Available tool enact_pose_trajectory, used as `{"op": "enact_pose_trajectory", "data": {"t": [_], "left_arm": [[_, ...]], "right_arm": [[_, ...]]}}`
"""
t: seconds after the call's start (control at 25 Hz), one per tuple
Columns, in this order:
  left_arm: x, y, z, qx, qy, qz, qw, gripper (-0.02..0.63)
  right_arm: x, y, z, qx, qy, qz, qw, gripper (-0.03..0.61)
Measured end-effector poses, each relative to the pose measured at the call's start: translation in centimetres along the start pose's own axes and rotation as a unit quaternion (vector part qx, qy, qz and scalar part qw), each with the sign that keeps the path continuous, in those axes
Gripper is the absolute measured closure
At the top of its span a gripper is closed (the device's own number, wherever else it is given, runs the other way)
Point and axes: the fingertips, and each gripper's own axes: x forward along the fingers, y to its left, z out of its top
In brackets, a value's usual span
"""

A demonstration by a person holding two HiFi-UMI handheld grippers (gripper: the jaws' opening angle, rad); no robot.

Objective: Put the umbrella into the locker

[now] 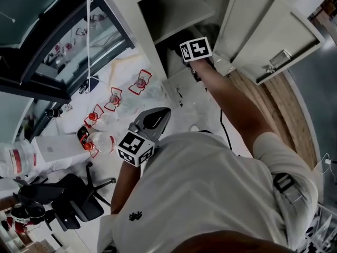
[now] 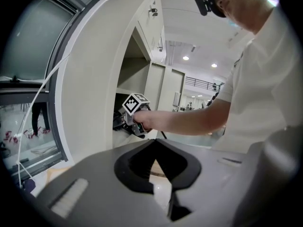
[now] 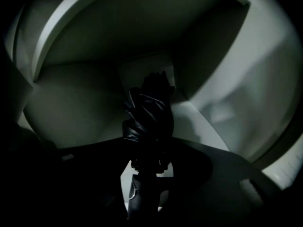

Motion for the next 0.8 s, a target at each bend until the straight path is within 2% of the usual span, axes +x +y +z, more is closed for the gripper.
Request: {"op": "enact_pose_trajectory", "data": {"t": [0.2, 0.44, 0.8], "left_arm": [[-0.3, 0.5, 0.0, 0.0, 0.001, 0.0, 1.0, 0.56], [-0.7, 0.5, -0.1, 0.003, 0.001, -0.01, 0.9999, 0.56], [-2.1, 0.1, -1.0, 0.002, 0.004, -0.031, 0.9995, 0.56]], "right_arm": [[0.5, -0.1, 0.0, -0.018, 0.016, -0.012, 1.0, 0.331], [0.5, -0.3, 0.0, -0.016, 0.019, -0.012, 1.0, 0.331], [-2.2, 0.0, 0.1, -0.028, -0.005, -0.015, 0.999, 0.33]]}}
